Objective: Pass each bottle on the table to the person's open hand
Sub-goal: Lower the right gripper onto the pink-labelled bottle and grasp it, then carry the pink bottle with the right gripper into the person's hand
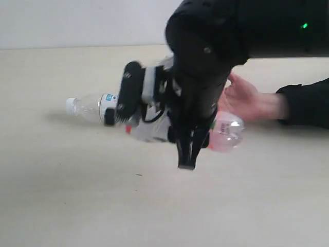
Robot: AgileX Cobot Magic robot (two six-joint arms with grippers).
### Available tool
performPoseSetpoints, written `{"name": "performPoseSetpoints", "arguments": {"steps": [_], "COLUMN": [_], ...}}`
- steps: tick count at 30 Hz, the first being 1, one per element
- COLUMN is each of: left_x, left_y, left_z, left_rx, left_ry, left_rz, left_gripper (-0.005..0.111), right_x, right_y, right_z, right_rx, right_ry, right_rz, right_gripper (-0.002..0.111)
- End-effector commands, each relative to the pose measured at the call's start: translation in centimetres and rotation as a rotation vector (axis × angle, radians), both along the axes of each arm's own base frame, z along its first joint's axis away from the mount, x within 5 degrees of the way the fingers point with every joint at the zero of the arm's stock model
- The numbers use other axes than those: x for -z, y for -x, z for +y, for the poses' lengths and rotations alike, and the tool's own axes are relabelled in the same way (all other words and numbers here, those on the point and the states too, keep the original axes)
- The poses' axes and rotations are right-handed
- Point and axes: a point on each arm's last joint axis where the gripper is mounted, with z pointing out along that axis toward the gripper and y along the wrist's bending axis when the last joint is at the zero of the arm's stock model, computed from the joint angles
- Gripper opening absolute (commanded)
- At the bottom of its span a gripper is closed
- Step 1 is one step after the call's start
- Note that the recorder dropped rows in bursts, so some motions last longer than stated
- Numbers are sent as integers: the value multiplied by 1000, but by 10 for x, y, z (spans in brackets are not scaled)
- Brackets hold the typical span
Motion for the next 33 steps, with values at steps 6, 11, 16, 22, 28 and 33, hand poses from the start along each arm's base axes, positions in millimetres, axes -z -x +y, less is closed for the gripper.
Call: {"name": "performPoseSetpoints", "arguments": {"steps": [6, 11, 16, 22, 28, 33], "left_x": [0, 0, 0, 0, 0, 0], "left_y": [0, 0, 0, 0, 0, 0], "left_z": [0, 0, 0, 0, 0, 0], "left_rx": [-1, -1, -1, -1, -1, -1], "left_ry": [10, 10, 10, 10, 10, 10], "left_rz": [-6, -6, -6, -6, -6, -6], "left_gripper": [0, 0, 0, 0, 0, 0], "right_x": [-11, -14, 0, 20, 33, 40], "right_y": [-87, -120, -142, -153, -155, -160], "right_z": [-106, -109, -101, -94, -92, -91], "right_rx": [773, 857, 888, 923, 941, 963], "right_ry": [-192, -269, -245, -197, -178, -196], "right_rz": [109, 177, 210, 290, 315, 290], "right_gripper": [0, 0, 0, 0, 0, 12]}}
